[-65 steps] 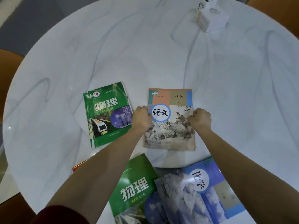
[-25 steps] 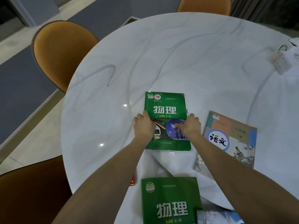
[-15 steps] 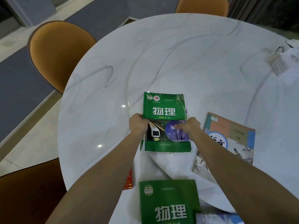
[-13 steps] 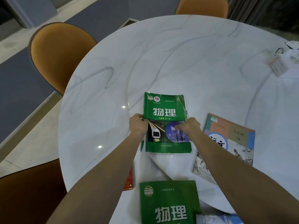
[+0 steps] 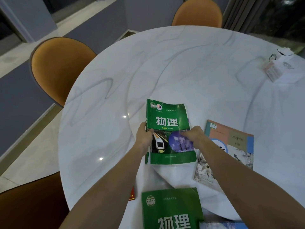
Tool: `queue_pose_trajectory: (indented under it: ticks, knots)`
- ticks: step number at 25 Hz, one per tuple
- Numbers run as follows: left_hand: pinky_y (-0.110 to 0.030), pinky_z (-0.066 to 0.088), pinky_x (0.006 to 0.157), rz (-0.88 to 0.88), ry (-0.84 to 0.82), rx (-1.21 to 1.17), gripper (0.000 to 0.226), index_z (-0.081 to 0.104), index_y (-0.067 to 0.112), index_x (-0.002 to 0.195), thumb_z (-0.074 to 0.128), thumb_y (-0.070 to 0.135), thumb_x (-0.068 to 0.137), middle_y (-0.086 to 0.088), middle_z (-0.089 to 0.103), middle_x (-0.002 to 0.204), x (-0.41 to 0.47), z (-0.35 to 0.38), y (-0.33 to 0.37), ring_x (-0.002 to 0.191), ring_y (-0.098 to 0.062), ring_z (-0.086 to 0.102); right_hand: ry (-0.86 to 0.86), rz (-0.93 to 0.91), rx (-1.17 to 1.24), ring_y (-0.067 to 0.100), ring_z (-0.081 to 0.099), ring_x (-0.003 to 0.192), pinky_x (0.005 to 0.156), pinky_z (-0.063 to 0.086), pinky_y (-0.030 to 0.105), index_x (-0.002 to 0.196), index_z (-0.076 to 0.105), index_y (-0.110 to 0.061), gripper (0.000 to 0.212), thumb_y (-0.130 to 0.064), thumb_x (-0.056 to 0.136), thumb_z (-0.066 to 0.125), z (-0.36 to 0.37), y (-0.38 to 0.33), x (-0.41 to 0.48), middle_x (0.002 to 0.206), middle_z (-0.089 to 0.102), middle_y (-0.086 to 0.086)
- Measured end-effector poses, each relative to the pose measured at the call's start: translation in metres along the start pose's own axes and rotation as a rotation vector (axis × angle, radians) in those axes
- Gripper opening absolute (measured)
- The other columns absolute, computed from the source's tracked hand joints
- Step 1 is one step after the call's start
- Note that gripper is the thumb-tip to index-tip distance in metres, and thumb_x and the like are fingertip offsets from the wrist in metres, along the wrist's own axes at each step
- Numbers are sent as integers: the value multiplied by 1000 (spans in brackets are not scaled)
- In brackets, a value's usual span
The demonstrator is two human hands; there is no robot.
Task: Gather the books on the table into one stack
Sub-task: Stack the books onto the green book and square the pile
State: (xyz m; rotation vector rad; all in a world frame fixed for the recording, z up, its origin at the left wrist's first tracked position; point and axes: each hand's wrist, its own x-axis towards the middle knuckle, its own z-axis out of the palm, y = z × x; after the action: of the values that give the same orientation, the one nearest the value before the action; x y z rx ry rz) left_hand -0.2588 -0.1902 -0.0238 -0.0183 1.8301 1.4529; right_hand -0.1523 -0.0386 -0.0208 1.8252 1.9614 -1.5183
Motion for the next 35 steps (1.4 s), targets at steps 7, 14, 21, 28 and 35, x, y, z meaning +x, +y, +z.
queue_pose_trajectory:
  ticks: [7, 14, 21, 28, 35]
  knots:
    - [-47, 56, 82, 47, -48, 24, 29, 50, 15, 123, 44, 6, 96, -14, 67, 106, -11, 10, 20, 94, -33, 67, -17, -47, 146, 28, 62, 85, 82, 55, 41, 73, 53, -2, 17, -2, 86, 64, -38, 6, -8, 93, 62, 21]
    - [-54, 52, 94, 169, -151, 218, 29, 56, 11, 121, 45, 3, 95, -16, 67, 115, -29, 64, 30, 103, -34, 65, 75, -58, 191, 22, 51, 66, 66, 50, 35, 65, 52, -10, 26, -6, 88, 62, -95, 41, -27, 83, 58, 16]
    - [-45, 50, 98, 220, -272, 353, 34, 60, 11, 122, 50, 1, 91, -14, 69, 116, -45, 123, 17, 106, -30, 63, 224, -28, 238, 27, 60, 77, 68, 52, 34, 71, 62, -5, 13, -5, 84, 65, -149, 95, -37, 84, 64, 17]
    - [-42, 48, 101, 201, -355, 422, 35, 58, 10, 125, 52, 2, 92, -14, 66, 121, -55, 162, -7, 110, -29, 61, 271, 42, 266, 28, 58, 74, 58, 48, 29, 62, 54, -11, 25, -9, 82, 67, -171, 142, -36, 70, 61, 12]
    - [-40, 48, 101, 227, -344, 558, 33, 59, 11, 122, 55, 4, 91, -13, 67, 119, -54, 176, -28, 108, -28, 61, 289, 79, 251, 26, 57, 76, 70, 50, 37, 66, 54, -10, 21, -11, 83, 67, -170, 173, -26, 81, 62, 16]
